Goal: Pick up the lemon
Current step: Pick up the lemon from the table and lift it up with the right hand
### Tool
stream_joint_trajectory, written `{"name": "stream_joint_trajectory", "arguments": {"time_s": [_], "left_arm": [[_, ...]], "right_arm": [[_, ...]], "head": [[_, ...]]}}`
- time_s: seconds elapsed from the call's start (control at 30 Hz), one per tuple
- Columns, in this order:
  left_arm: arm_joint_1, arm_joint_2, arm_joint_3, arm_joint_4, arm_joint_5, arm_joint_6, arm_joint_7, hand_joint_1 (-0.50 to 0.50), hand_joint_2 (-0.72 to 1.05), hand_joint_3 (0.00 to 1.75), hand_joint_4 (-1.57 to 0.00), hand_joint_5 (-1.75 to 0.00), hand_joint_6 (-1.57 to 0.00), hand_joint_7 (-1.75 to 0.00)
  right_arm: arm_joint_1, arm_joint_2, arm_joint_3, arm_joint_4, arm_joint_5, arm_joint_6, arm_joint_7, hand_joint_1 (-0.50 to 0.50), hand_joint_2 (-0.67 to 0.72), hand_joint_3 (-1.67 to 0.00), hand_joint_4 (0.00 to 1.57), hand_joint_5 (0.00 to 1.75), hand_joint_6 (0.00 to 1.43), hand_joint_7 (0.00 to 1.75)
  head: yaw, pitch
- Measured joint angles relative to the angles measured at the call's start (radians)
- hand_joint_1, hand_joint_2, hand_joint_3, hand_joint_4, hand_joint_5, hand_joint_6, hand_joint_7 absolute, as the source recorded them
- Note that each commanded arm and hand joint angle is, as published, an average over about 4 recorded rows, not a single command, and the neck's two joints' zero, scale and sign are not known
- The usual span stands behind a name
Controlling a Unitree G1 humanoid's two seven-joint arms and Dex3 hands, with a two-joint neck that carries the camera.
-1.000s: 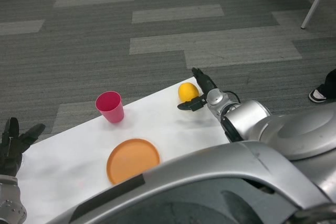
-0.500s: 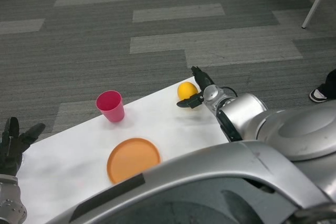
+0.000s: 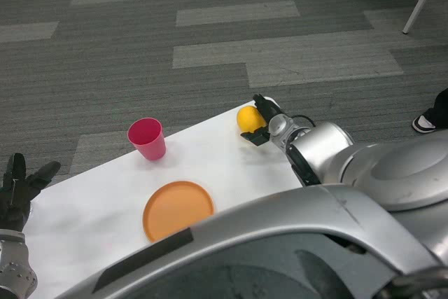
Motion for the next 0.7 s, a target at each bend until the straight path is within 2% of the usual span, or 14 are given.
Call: {"name": "stream_joint_trajectory", "arguments": {"time_s": [0.17, 0.3, 0.43, 0.53, 0.6, 0.7], "left_arm": [[0.0, 0.0, 0.0, 0.0, 0.0, 0.0, 0.0, 0.5, 1.05, 0.09, -0.04, 0.0, 0.0, 0.0], [0.0, 0.0, 0.0, 0.0, 0.0, 0.0, 0.0, 0.5, 1.05, 0.09, -0.04, 0.0, 0.0, 0.0], [0.0, 0.0, 0.0, 0.0, -0.001, 0.0, 0.0, 0.5, 1.05, 0.09, -0.04, 0.0, 0.0, 0.0], [0.0, 0.0, 0.0, 0.0, -0.001, 0.0, 0.0, 0.5, 1.05, 0.09, -0.04, 0.0, 0.0, 0.0], [0.0, 0.0, 0.0, 0.0, -0.001, 0.0, 0.0, 0.5, 1.05, 0.09, -0.04, 0.0, 0.0, 0.0], [0.0, 0.0, 0.0, 0.0, -0.001, 0.0, 0.0, 0.5, 1.05, 0.09, -0.04, 0.0, 0.0, 0.0]], "right_arm": [[-0.001, 0.003, 0.003, 0.0, -0.027, 0.005, 0.0, -0.38, -0.54, -0.93, 0.0, 1.21, 0.0, 0.0], [-0.001, 0.003, 0.007, -0.001, -0.044, 0.009, -0.001, -0.42, -0.54, -1.01, 0.0, 1.38, 0.0, 0.07], [-0.001, 0.004, 0.01, -0.003, -0.057, 0.012, -0.002, -0.42, -0.54, -1.11, 0.0, 1.55, 0.0, 0.17], [-0.001, 0.005, 0.01, -0.006, -0.069, 0.013, -0.008, -0.43, -0.54, -1.17, 0.0, 1.67, 0.0, 0.35], [-0.001, 0.005, 0.01, -0.008, -0.075, 0.013, -0.012, -0.44, -0.54, -1.23, 0.0, 1.75, 0.0, 0.52], [-0.001, 0.005, 0.015, -0.012, -0.077, 0.013, -0.019, -0.43, -0.54, -1.27, 0.0, 1.75, 0.0, 0.77]], "head": [[0.004, 0.0], [0.007, 0.001], [0.009, 0.001], [0.011, 0.0], [0.012, -0.001], [0.012, -0.002]]}}
